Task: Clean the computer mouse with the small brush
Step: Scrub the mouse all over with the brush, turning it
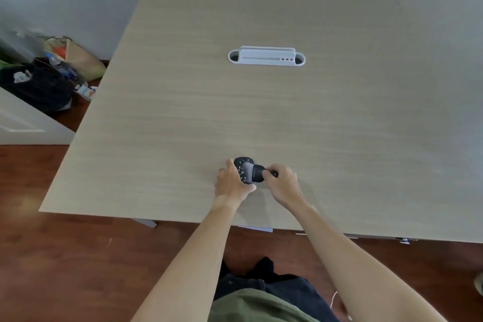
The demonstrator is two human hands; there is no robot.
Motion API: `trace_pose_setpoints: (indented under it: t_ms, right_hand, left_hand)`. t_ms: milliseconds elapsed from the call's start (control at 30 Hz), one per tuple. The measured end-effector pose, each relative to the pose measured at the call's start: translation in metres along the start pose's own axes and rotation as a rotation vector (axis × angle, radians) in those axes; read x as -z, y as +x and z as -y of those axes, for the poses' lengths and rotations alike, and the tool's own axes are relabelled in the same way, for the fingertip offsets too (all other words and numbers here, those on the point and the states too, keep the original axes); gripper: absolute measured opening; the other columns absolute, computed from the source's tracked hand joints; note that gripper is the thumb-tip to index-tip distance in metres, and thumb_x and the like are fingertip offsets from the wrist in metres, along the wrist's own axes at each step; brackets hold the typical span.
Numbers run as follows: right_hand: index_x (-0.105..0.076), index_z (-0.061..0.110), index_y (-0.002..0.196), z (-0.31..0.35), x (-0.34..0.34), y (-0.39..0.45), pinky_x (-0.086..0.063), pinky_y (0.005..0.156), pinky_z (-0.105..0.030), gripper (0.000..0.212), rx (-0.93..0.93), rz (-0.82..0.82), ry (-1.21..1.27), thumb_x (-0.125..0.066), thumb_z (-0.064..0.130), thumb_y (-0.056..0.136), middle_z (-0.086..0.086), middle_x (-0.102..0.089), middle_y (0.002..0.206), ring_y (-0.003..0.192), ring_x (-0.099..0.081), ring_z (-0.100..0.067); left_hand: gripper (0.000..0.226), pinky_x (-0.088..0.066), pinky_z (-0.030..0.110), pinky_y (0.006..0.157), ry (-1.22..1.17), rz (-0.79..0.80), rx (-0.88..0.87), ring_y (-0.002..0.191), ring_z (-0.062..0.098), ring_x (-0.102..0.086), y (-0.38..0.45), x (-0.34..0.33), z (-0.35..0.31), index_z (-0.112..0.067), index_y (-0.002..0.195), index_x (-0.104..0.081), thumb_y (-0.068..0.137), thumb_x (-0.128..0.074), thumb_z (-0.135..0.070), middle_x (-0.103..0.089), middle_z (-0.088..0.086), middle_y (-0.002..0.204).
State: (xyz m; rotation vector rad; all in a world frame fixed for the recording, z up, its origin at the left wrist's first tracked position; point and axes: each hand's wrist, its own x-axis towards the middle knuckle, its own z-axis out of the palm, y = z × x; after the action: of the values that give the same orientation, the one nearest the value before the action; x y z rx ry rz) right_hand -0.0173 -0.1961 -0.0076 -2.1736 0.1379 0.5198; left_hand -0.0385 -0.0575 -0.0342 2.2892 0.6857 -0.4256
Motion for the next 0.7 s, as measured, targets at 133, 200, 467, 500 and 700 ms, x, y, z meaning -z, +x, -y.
trace_pose_setpoints:
  t_ms: [133,200,467,500,700]
  right_hand:
    - [-0.066,0.003,0.093,0.002,-0.001,0.009,-0.041,0.064,-0.033,0.021,-0.045,-0.040,-0.069,-0.050,0.015,0.093,-0.008,-0.063,0.083,0.079,-0.056,-0.028]
    - [-0.065,0.001,0.091,0.006,0.000,0.011,-0.039,0.062,-0.032,0.021,-0.041,-0.096,-0.058,-0.048,0.014,0.093,-0.008,-0.061,0.080,0.077,-0.055,-0.028]
    - [-0.062,-0.003,0.086,0.007,-0.006,0.009,-0.037,0.059,-0.034,0.024,-0.062,-0.032,-0.098,-0.048,0.016,0.090,-0.013,-0.061,0.076,0.071,-0.051,-0.032]
    - [-0.061,-0.002,0.087,0.007,-0.005,0.010,-0.037,0.058,-0.034,0.024,-0.085,-0.059,-0.107,-0.047,0.017,0.091,-0.013,-0.062,0.080,0.073,-0.052,-0.033]
    - [-0.063,-0.001,0.083,0.012,0.001,0.019,-0.036,0.054,-0.032,0.021,-0.009,-0.057,-0.046,-0.047,0.012,0.088,-0.011,-0.062,0.077,0.071,-0.052,-0.028]
  left_hand:
    - [0.079,-0.053,0.046,0.088,0.007,0.013,0.015,0.105,0.033,-0.056,0.001,0.003,-0.003,-0.016,0.124,-0.039,0.060,-0.083,-0.032,-0.054,0.012,0.111]
    - [0.077,-0.052,0.045,0.089,0.021,0.024,0.030,0.104,0.033,-0.057,-0.001,0.006,-0.006,-0.016,0.123,-0.040,0.061,-0.083,-0.032,-0.053,0.012,0.113]
    - [0.069,-0.052,0.044,0.088,0.027,0.031,0.070,0.101,0.033,-0.059,-0.006,0.004,-0.008,-0.017,0.119,-0.044,0.063,-0.083,-0.025,-0.052,0.010,0.113]
    - [0.070,-0.052,0.044,0.089,0.033,0.033,0.073,0.101,0.032,-0.059,-0.006,0.004,-0.009,-0.018,0.120,-0.043,0.063,-0.083,-0.025,-0.052,0.010,0.113]
    - [0.073,-0.050,0.044,0.092,0.038,0.032,0.089,0.103,0.032,-0.060,-0.006,0.004,-0.013,-0.020,0.125,-0.043,0.064,-0.082,-0.026,-0.052,0.009,0.117]
